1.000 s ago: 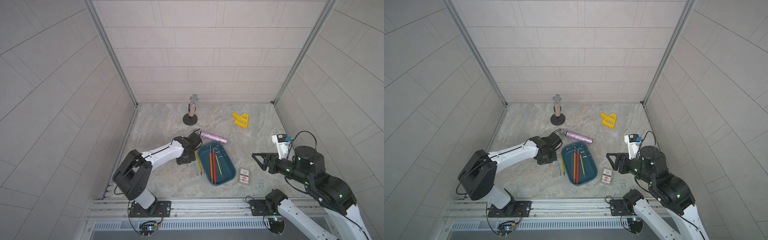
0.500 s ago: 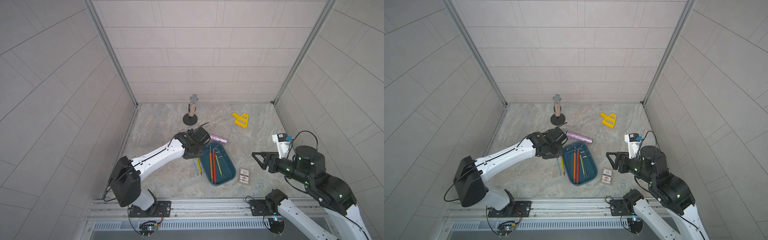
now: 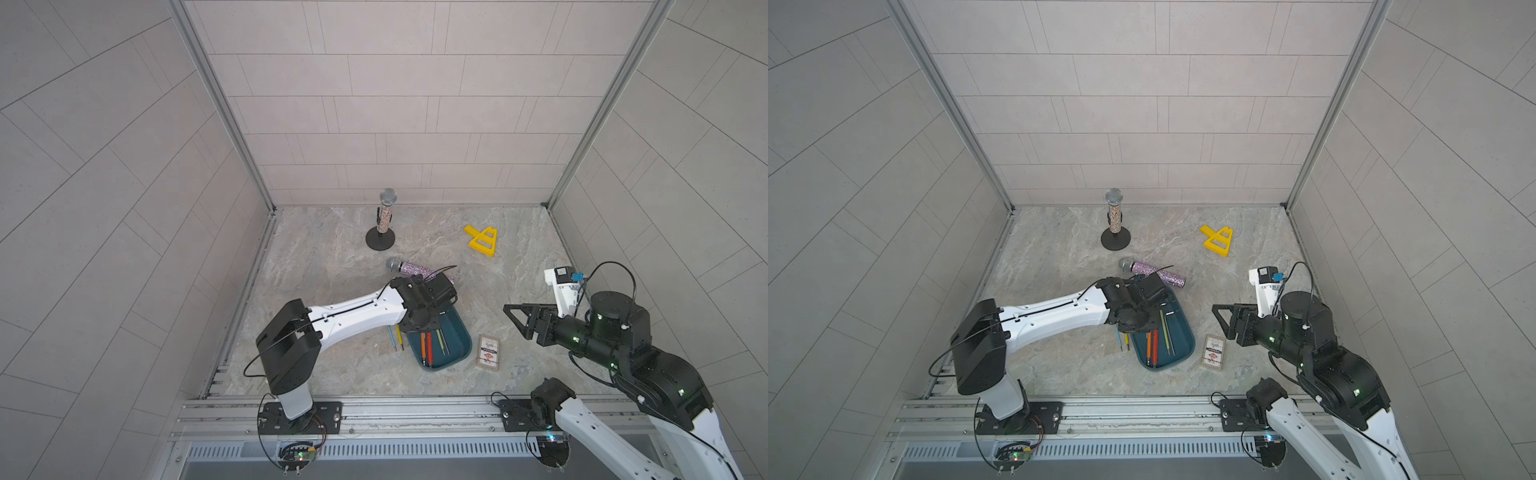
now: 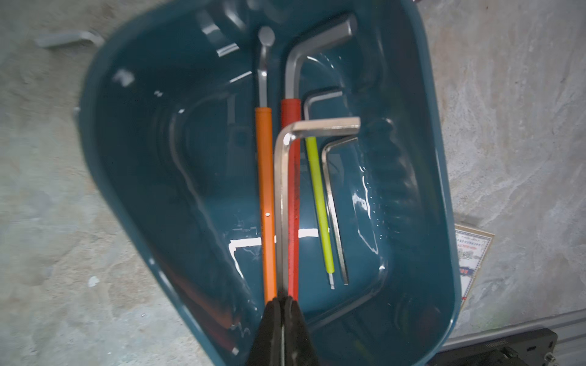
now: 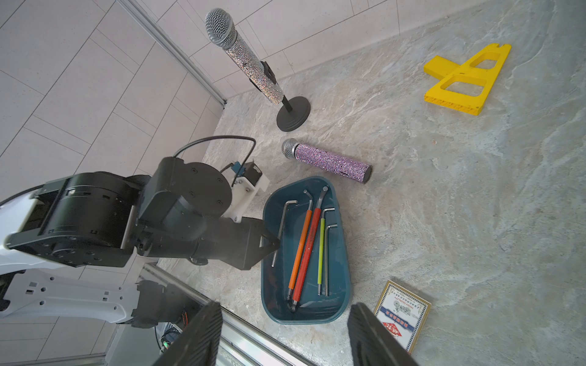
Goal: Put the hex key on the desktop into the storage box
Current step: Place the Allen key in the storage box, then pick up the Allen key from the center of the board.
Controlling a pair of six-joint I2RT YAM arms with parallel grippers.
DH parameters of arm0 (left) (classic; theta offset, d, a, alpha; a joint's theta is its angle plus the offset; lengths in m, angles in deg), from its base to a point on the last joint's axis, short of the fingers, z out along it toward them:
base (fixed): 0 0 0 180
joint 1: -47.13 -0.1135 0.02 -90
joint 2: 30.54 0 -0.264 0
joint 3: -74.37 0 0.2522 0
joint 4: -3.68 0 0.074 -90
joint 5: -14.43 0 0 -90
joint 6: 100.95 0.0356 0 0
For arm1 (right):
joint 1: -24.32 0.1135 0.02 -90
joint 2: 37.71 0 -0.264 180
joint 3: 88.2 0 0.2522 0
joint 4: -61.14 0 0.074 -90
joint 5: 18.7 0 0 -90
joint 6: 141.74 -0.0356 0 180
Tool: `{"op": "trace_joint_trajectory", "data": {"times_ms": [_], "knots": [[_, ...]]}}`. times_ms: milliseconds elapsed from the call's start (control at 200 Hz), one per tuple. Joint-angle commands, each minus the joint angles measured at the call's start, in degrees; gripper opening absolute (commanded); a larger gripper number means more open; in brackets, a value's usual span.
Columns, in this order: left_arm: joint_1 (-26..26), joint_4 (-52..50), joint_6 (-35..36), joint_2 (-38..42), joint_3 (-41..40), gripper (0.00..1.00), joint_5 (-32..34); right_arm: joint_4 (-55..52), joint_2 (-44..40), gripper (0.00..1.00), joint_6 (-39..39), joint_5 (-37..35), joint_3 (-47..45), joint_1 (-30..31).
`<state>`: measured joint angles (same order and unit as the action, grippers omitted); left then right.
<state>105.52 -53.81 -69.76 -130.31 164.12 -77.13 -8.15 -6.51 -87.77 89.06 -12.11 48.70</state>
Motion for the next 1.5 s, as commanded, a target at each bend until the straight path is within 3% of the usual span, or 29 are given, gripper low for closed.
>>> {"op": "trace_joint_trajectory", "data": {"times_ms": [0,530,966,1061,1276,1496], "knots": [[0.1,3.3,-1.8,-1.7,1.0,0.0,-1.7,0.3,-0.5,0.68,0.3,-0.1,-0.4,0.3],[0.3,10.3,-3.9,-8.9,-1.0,0.0,-7.1,0.2,-0.6,0.68,0.3,-0.3,-0.5,0.3],[0.4,10.4,-4.6,-8.1,-2.2,0.0,-5.0,0.0,-0.7,0.68,0.4,-0.4,-0.8,0.3],[0.5,9.0,-3.8,-6.7,-1.1,0.04,-3.6,0.1,-0.7,0.68,0.4,-0.4,-0.8,0.3],[0.4,4.6,-1.7,0.5,0.9,0.26,3.4,0.1,-0.7,0.68,0.3,-0.4,-0.7,0.3],[-1.7,0.5,-1.3,8.9,-0.3,0.33,8.5,0.2,-0.4,0.68,0.3,-0.3,-0.8,0.3]]}}
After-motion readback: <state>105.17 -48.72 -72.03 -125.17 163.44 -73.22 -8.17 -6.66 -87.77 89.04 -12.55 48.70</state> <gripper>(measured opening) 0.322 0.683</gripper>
